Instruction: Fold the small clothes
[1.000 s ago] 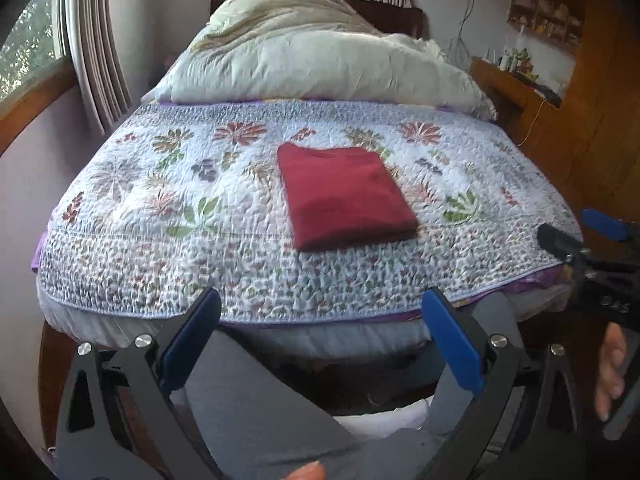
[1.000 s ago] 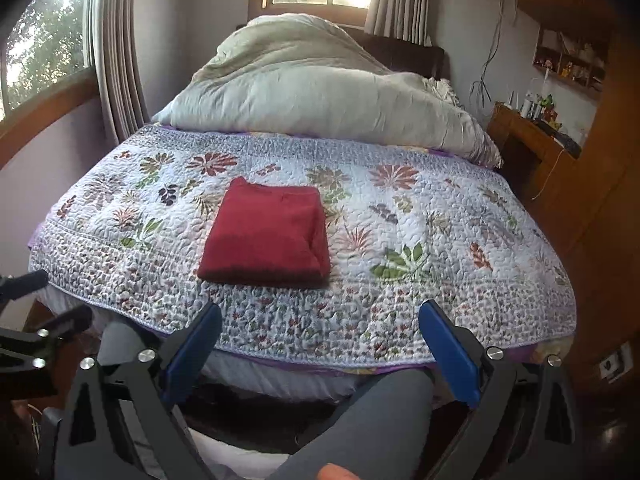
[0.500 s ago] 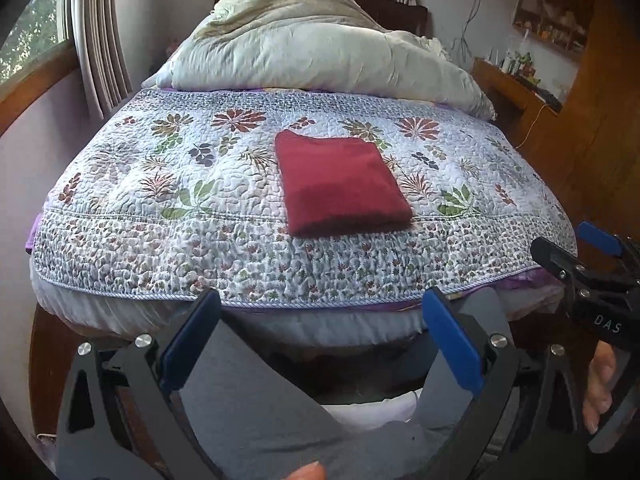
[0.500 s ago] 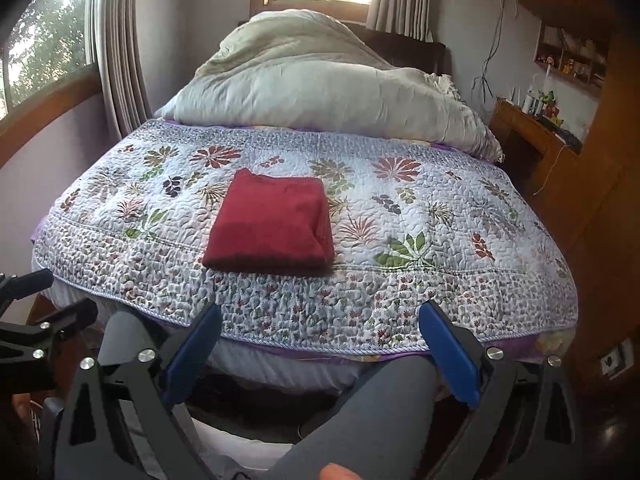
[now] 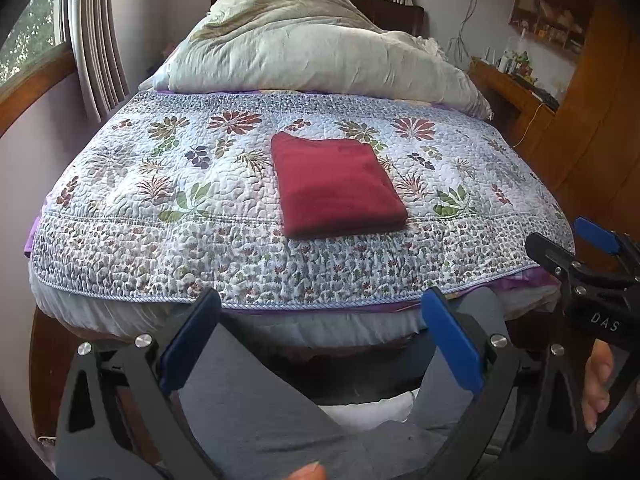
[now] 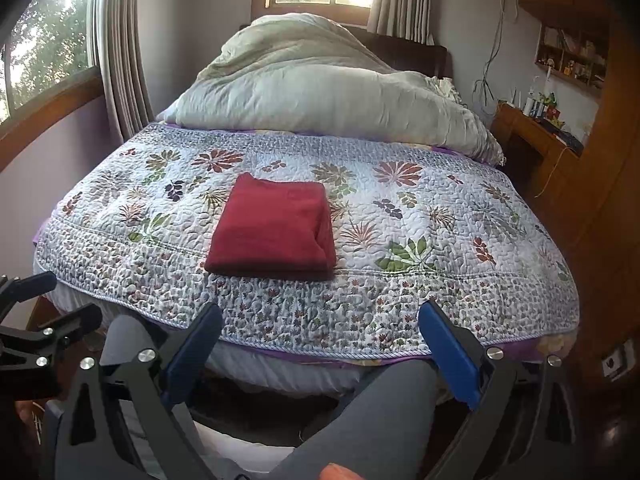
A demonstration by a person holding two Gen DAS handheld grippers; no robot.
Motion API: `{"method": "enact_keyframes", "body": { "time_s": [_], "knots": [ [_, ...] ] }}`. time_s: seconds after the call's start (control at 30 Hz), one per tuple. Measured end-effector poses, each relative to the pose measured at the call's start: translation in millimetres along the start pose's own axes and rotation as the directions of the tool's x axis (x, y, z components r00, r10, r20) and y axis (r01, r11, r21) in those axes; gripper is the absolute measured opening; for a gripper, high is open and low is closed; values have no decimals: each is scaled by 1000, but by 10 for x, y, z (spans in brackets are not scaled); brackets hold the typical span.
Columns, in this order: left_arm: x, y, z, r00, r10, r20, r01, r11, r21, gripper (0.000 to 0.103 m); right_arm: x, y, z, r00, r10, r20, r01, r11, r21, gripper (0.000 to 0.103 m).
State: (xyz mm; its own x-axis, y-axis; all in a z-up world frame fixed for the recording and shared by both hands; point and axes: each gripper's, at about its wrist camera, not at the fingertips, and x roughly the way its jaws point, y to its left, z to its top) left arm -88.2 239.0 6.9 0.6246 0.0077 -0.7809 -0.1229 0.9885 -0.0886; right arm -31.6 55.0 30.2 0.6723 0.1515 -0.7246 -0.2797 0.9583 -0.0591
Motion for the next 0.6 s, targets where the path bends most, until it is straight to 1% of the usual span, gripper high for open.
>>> {"method": "enact_keyframes", "body": {
  "time_s": [0.33,0.6],
  "knots": [
    [15,-35,-16,1000,-2,-7,2,1000,10,100,-37,14,10,1000,4,12,-4,1000,-4,99],
    [11,7,-7,1000,-1,2,1,1000,-8,100,-33,39,8,1000,0,20,1,1000,-15,99]
  ]
}}
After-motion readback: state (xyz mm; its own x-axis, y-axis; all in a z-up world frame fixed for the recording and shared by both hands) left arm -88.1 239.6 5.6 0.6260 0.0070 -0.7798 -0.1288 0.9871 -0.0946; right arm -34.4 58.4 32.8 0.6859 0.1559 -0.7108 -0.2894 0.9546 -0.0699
